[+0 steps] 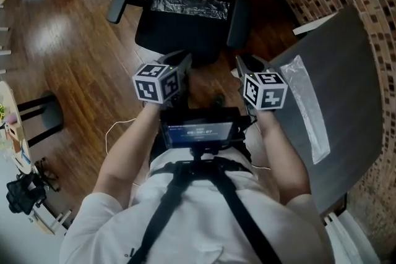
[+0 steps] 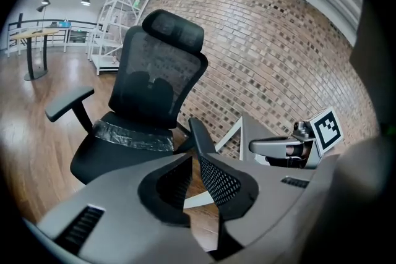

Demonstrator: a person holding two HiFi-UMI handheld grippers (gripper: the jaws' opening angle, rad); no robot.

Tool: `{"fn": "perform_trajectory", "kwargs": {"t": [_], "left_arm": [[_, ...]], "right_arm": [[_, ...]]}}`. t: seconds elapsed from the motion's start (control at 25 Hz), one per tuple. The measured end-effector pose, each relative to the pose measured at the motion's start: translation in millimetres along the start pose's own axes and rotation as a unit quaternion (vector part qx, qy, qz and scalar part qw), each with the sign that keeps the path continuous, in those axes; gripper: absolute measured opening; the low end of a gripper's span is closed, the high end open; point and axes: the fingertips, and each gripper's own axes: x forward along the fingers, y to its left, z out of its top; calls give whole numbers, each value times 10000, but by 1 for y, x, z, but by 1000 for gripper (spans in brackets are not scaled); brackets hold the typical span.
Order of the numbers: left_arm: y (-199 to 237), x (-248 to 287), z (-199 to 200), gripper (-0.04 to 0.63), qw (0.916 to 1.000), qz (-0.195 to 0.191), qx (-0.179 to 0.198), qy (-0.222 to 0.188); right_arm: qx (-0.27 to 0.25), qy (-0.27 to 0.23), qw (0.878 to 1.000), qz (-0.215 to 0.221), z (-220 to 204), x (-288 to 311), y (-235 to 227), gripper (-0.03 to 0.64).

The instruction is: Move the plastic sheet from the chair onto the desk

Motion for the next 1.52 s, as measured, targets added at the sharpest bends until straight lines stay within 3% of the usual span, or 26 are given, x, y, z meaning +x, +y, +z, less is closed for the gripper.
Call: {"fn": "perform_trajectory", "kwargs": {"t": [0.52,0.76,1.12,1.24,1.36,1.52], "left_arm": [[180,84,35,40,9985,118,-253,481],[242,118,18,40,9966,320,-194,732],[328,180,-13,43,9938,535,-202,955],[349,199,-23,71,9922,677,-272,1006],[372,219,-28,111,9908,886,-191,1008],[401,239,-36,175,9877,1111,24,1100]], "right_arm": [[404,395,9983,-158,50,171,35,82],[711,472,9956,-390,38,230,11,82],[965,765,9866,-1068,13,325,-54,83],[934,877,9844,-1203,1,347,-70,86],[873,1016,9828,-1275,-12,369,-83,125],[760,1156,9799,-1436,-30,397,-102,235]]}}
